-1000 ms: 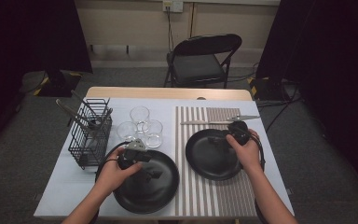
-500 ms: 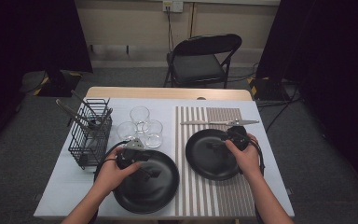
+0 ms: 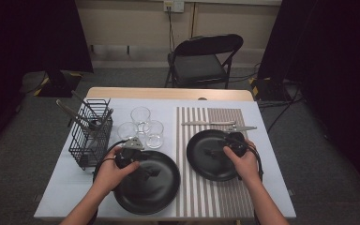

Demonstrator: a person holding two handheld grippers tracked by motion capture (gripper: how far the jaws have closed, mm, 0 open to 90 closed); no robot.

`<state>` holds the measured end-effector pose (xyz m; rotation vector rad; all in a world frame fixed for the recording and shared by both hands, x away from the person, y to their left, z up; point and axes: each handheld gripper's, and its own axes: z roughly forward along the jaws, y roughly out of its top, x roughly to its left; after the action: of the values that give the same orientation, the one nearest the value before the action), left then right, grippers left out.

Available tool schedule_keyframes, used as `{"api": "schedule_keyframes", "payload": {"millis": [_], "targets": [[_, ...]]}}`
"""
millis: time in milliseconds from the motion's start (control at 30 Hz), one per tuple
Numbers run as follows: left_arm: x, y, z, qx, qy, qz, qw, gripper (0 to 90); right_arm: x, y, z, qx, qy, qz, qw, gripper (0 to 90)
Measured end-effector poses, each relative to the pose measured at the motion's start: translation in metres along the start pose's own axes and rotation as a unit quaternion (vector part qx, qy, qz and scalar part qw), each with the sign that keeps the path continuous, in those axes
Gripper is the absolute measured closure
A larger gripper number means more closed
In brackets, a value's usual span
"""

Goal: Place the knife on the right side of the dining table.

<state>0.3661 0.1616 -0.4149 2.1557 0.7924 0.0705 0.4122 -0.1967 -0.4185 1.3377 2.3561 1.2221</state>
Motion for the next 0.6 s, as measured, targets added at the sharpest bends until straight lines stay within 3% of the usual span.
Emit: {"api": "schedule_keyframes", "payload": {"millis": [600], "targets": [[0.000, 0.002, -0.006, -0.003, 0.014, 0.011, 0.9998, 17.3, 0.008, -0.019, -0.005, -0.002, 0.007, -0.010, 0.9999, 20.3]]}}
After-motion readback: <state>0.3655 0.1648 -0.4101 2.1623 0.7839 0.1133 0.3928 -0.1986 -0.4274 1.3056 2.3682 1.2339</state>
